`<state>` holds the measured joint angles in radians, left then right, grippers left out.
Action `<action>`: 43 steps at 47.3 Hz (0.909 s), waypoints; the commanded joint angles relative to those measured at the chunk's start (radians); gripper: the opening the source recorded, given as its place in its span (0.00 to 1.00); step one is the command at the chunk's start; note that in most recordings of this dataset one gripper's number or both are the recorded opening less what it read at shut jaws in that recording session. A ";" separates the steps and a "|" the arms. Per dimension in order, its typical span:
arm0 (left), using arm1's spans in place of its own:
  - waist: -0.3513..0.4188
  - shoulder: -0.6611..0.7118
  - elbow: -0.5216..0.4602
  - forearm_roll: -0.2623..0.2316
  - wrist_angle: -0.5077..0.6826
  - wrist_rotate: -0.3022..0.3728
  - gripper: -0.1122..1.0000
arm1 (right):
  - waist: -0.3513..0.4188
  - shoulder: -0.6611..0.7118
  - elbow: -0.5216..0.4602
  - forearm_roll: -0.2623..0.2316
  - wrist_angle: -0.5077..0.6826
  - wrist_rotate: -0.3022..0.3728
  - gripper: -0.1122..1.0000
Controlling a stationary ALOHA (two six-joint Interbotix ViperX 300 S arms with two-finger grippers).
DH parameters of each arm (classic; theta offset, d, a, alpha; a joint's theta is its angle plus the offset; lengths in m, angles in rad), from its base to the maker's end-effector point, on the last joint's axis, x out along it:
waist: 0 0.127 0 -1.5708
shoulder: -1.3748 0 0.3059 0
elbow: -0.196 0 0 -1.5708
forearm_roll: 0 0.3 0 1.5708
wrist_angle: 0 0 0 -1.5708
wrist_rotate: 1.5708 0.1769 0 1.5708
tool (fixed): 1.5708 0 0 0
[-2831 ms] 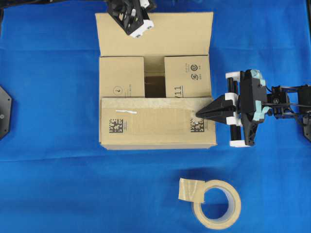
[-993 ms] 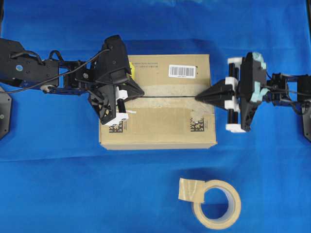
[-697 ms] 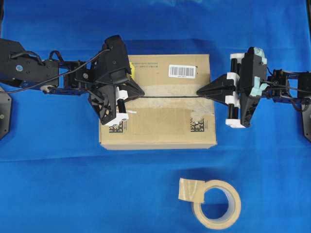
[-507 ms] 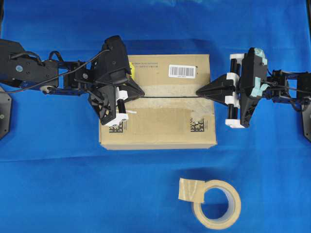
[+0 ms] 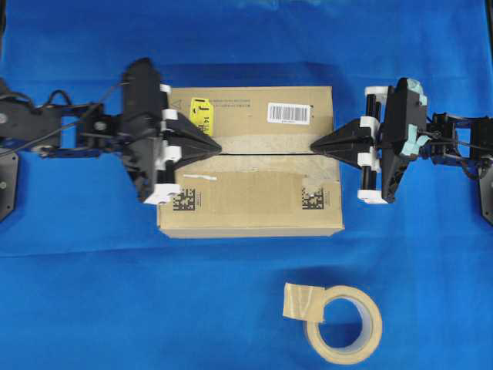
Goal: Close the cardboard box.
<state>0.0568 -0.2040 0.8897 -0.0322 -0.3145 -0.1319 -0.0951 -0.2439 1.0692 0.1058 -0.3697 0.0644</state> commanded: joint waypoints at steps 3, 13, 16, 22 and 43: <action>-0.006 -0.057 0.066 -0.002 -0.133 0.003 0.10 | -0.002 0.002 -0.002 -0.002 -0.006 -0.002 0.11; -0.006 -0.077 0.204 -0.002 -0.314 0.043 0.10 | -0.002 0.002 -0.002 -0.002 -0.012 -0.002 0.11; -0.006 -0.075 0.239 -0.002 -0.370 0.057 0.10 | -0.003 0.002 -0.002 -0.002 -0.015 -0.002 0.11; -0.006 -0.063 0.278 -0.002 -0.425 0.071 0.10 | -0.002 0.000 -0.002 -0.003 -0.021 -0.002 0.11; -0.006 0.020 0.290 -0.002 -0.445 0.081 0.10 | -0.002 0.002 -0.002 -0.002 -0.026 -0.002 0.11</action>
<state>0.0537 -0.1856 1.1873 -0.0337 -0.7517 -0.0491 -0.0936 -0.2408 1.0723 0.1043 -0.3912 0.0644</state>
